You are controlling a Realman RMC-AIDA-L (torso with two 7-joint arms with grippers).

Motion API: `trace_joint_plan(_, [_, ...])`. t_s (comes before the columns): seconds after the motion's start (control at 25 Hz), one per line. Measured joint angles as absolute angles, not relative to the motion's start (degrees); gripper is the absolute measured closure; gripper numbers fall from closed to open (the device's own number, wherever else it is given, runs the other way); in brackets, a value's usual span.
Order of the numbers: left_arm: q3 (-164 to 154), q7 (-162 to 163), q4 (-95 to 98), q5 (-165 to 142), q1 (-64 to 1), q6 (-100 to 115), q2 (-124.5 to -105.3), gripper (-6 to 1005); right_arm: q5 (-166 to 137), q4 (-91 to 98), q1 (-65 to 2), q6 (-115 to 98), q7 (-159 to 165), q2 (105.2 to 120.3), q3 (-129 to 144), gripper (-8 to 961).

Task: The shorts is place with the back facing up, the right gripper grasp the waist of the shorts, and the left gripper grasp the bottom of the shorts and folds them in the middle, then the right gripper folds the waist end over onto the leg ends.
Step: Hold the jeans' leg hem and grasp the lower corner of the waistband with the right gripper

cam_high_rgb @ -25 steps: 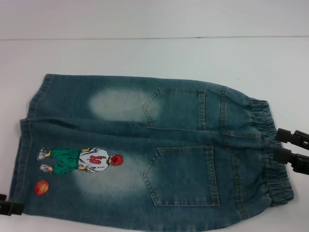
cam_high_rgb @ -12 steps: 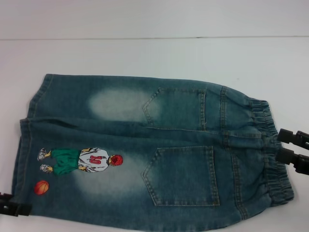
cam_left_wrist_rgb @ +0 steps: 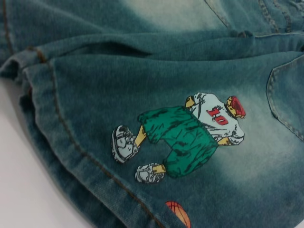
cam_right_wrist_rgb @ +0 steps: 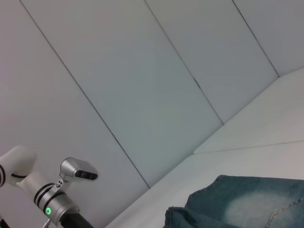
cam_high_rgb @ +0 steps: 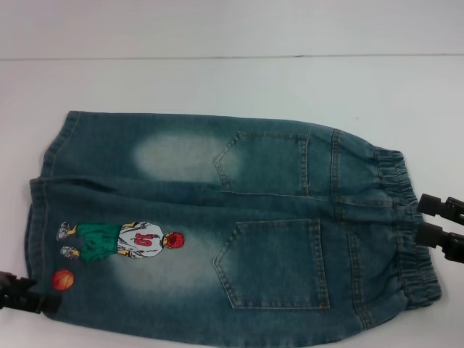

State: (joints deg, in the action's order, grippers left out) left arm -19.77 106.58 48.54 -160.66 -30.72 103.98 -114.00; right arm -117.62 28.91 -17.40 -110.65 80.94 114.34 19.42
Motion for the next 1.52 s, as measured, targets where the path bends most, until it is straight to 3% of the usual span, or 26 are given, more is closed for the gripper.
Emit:
trace_joint_plan(1.2, [-19.8,106.2,49.1,-160.6,-29.8,103.1,-114.04,141,-117.6,28.9,-16.8,-111.4,80.8,114.43,19.3,41])
trace_joint_plan(1.52, [-20.6,106.2,50.0,-160.6,-28.8,103.1,-114.31,222,-117.6,28.9,-16.8,-111.7,81.0,114.39,18.4,41])
